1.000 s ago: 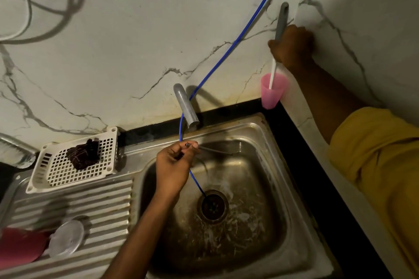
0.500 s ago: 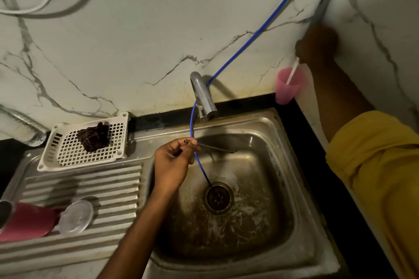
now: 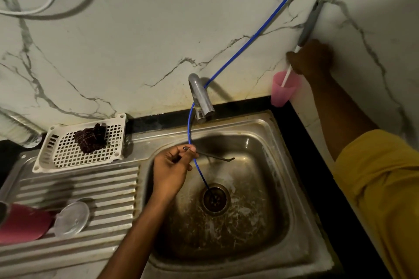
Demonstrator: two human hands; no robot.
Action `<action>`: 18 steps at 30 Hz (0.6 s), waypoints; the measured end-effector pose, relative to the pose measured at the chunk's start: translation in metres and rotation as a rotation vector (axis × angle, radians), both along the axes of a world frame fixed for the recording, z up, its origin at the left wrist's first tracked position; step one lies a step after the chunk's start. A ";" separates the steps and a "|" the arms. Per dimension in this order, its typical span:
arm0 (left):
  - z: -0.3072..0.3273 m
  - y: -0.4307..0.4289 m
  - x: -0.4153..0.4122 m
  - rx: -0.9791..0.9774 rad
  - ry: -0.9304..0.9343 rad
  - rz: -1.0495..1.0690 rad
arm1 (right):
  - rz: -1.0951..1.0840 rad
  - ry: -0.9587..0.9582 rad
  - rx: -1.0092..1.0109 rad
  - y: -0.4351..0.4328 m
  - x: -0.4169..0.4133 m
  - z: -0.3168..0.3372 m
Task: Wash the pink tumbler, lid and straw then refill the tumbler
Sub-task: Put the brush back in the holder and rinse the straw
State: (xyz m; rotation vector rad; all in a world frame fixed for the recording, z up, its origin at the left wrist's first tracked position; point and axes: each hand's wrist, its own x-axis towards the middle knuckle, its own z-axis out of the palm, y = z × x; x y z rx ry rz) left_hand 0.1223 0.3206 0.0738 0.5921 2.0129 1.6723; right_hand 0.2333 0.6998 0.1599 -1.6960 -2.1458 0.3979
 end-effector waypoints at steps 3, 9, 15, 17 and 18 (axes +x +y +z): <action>-0.004 0.002 -0.001 -0.024 0.005 -0.019 | 0.060 0.127 -0.087 -0.013 -0.001 -0.007; -0.016 0.006 0.000 -0.103 0.093 -0.163 | 0.592 0.242 -0.370 -0.072 -0.018 -0.048; -0.032 0.025 -0.001 -0.183 0.099 -0.253 | 0.866 0.114 -0.449 -0.128 -0.062 -0.084; -0.036 0.036 -0.004 -0.180 0.123 -0.273 | 0.890 0.069 -0.448 -0.139 -0.078 -0.089; -0.037 0.041 -0.005 -0.184 0.148 -0.283 | 0.883 0.064 -0.457 -0.143 -0.086 -0.091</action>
